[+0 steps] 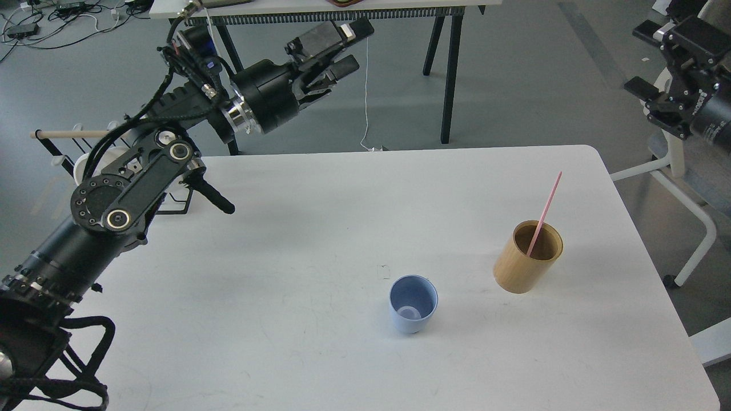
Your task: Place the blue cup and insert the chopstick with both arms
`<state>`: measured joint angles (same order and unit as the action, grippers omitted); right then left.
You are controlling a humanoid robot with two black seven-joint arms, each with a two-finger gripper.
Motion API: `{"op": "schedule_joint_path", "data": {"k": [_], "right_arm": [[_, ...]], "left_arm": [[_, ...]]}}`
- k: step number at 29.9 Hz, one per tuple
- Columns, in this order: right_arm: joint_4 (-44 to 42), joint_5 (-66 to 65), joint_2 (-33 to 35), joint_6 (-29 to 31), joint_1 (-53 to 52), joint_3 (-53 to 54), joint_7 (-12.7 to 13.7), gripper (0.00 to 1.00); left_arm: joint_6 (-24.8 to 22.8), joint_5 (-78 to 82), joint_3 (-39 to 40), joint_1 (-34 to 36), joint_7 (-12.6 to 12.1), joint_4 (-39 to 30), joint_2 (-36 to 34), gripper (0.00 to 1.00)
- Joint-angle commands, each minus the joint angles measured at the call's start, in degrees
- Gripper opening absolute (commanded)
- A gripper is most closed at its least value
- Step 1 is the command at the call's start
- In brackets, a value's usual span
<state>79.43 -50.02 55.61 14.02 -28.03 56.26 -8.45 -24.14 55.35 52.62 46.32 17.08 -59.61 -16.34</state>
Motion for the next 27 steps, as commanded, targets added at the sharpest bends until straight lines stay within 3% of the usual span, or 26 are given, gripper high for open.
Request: {"op": "schedule_joint_path", "data": {"k": [1,6,10,13,21,25,27], "right_arm": [[2.7,-10.6,0.0,-3.9,3.5,0.0,-1.1,0.98],[3.7,-23.0,-0.1,-9.8,5.8,-4.1,-1.4,0.98],[4.7,-30.2,0.0,-15.8,5.8,-10.9,-1.5,0.98],[4.6,-33.3,-0.5,-18.9,5.8,-14.8,-1.5,0.96],[-1.6,-38.1,-5.9,-19.9,5.4,-19.9,-1.4,0.83],[-3.4,-39.4,-8.3,-19.5,4.5,-21.2,-1.1,0.71],[-3.6,-39.7,-8.8,-19.3,3.7,-22.4,-1.1,0.64]], "left_arm": [[0.1,-16.5,-0.1,-0.1,0.0,2.5,-2.0,0.99],[-3.9,-35.8,0.5,-0.2,0.1,10.2,-4.7,1.0],[-3.9,-53.4,0.7,-0.1,-0.2,20.7,-5.5,1.0],[-3.9,-61.0,0.7,0.0,-0.6,23.7,-6.8,1.0],[-3.9,-64.2,0.6,0.6,-1.0,30.2,-7.5,1.0],[-3.9,-64.3,0.7,1.3,-4.1,34.7,-7.0,1.0],[-3.9,-64.3,0.7,2.1,-4.3,35.4,-7.0,1.0]]}}
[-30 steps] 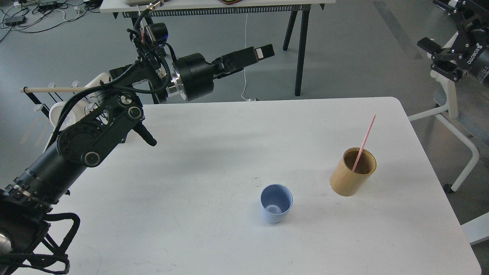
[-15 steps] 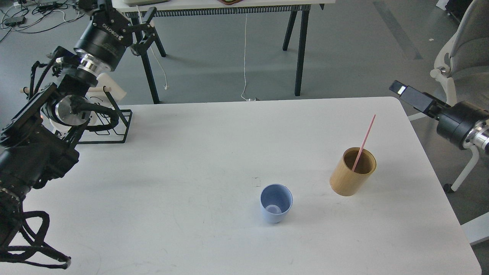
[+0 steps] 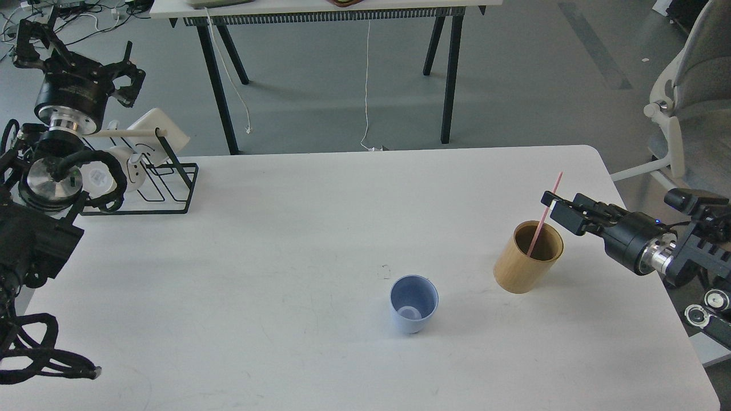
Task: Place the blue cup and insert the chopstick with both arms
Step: 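Grasp the pink stick in the tan cup with the right gripper, then lift the pink stick up out of the tan cup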
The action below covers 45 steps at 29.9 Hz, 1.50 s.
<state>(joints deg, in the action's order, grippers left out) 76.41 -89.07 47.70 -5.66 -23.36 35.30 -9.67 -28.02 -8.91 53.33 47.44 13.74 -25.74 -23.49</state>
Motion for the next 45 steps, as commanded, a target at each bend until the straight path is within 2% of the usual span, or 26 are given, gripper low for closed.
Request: {"op": "schedule_joint_path", "data": {"k": [1,5,13,17,20,24,31,35,41,45], "right_arm": [[-0.6,-0.8,-0.9,0.4,-1.4,-2.3,0.1,0.6],[-0.5,-0.8,-0.8,0.4,-3.1,-5.3,0.2,0.42],[-0.4,-2.5,-0.5,0.5,-4.1,-6.5,0.7,0.13],[0.0,-2.5,-0.3,0.5,-4.1,-6.5,0.7,0.07],[0.8,-2.5,0.2,0.4,-4.1,-6.4,0.7,0.06],[4.1,-2.4,4.1,0.4,-4.8,-5.9,0.7,0.06],[13.7,-1.9,16.7,0.4,-8.1,-3.7,0.6,0.07],[17.1,-1.2,20.0,0.3,-11.9,-2.1,0.5,0.07],[17.8,4.2,18.0,1.3,-18.3,0.9,0.7,0.07],[18.5,6.5,8.5,4.8,-19.2,0.7,0.7,0.06]], "left_arm": [[0.0,0.0,0.0,1.2,-1.1,1.6,0.1,1.0],[0.0,0.0,0.1,1.3,-0.8,1.6,0.1,1.0],[0.0,-0.8,0.1,1.3,-0.5,1.0,0.4,1.0],[0.0,-0.8,0.1,1.1,-0.5,1.0,0.6,1.0],[0.0,-0.8,0.1,1.1,-0.4,1.0,0.5,1.0],[0.0,-0.8,0.1,1.1,-0.4,0.9,0.4,1.0],[0.0,-0.8,0.1,1.1,-0.4,0.9,0.2,1.0],[0.0,-0.8,0.1,1.2,-0.5,0.9,0.2,1.0],[0.0,-0.8,0.0,1.2,-0.5,0.8,0.0,1.0],[0.0,-0.8,0.1,1.2,-0.6,0.8,-0.2,1.0]]}}
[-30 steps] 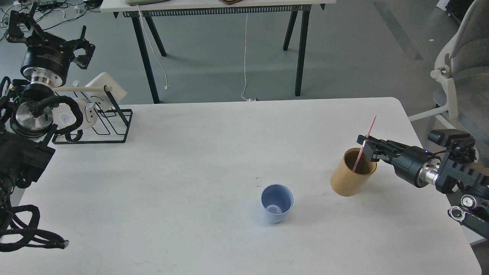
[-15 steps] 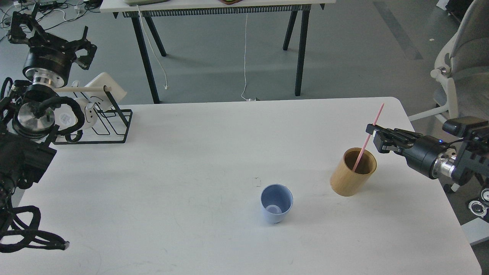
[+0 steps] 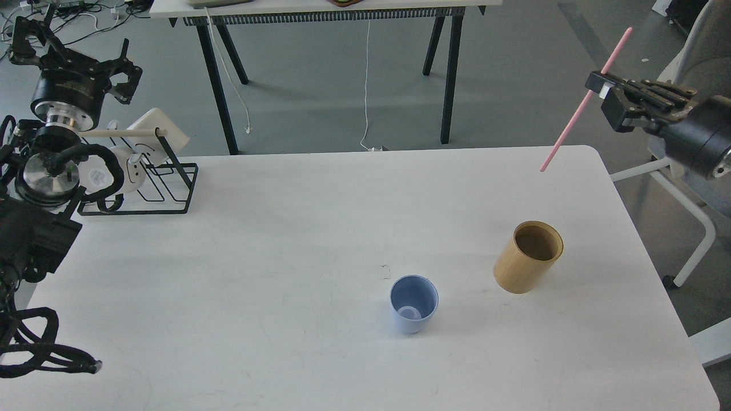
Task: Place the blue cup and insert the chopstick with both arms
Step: 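Lift the pink stick up out of the tan cup, then move the pink stick over the blue cup and lower it in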
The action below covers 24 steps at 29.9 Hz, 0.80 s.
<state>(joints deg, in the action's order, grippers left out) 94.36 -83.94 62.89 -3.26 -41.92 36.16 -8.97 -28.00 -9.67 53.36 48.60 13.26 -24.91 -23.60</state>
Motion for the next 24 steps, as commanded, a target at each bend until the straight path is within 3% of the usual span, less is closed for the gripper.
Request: {"op": "schedule_joint_path", "data": {"k": [1,8,13,24], "right_arm": [[0.7,1.3,-9.2,3.2,-0.5,-0.1,0.0,0.06],[0.4,0.8,-18.5,6.4,0.8,-8.1,0.0,0.06],[0.0,-1.0,-19.9,6.4,0.9,-13.5,0.0,0.06],[-2.9,-3.1,-21.3,6.4,2.3,-14.3,-0.1,0.06]], "left_arm": [[0.0,0.0,0.1,0.1,-0.1,0.0,-0.2,1.0],[0.0,0.0,0.1,0.1,-0.1,0.0,-0.1,1.0],[0.0,0.0,0.0,0.0,0.0,0.0,-0.2,1.0],[0.0,0.0,0.0,-0.2,0.0,0.0,-0.2,1.0]]}}
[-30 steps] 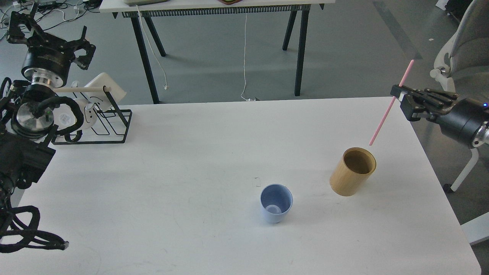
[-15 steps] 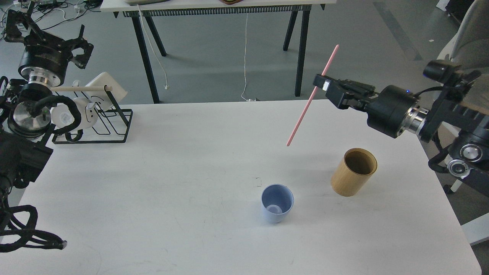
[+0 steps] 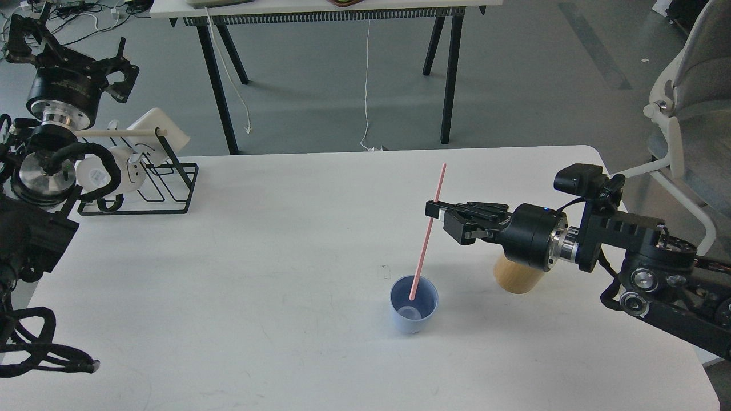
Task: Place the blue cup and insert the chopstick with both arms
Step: 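Move the pink stick over the blue cup and lower it in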
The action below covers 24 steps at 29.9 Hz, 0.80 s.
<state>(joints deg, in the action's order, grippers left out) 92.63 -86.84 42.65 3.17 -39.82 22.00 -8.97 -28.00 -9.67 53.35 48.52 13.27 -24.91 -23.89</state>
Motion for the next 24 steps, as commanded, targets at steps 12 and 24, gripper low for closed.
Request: {"op": "schedule_joint_path", "data": {"k": [12,24], "right_arm": [[-3.3,-0.4,-4.5,0.0,0.5,-2.7,-0.1,0.12],[-3.4,-3.3,-4.3,0.0,0.5,-3.8,-0.3,0.24]], "left_arm": [[0.0,-0.1,0.1,0.0,0.0,0.0,-0.5,1.0],[0.0,-0.1,0.1,0.0,0.1,0.0,-0.7,1.0]]}}
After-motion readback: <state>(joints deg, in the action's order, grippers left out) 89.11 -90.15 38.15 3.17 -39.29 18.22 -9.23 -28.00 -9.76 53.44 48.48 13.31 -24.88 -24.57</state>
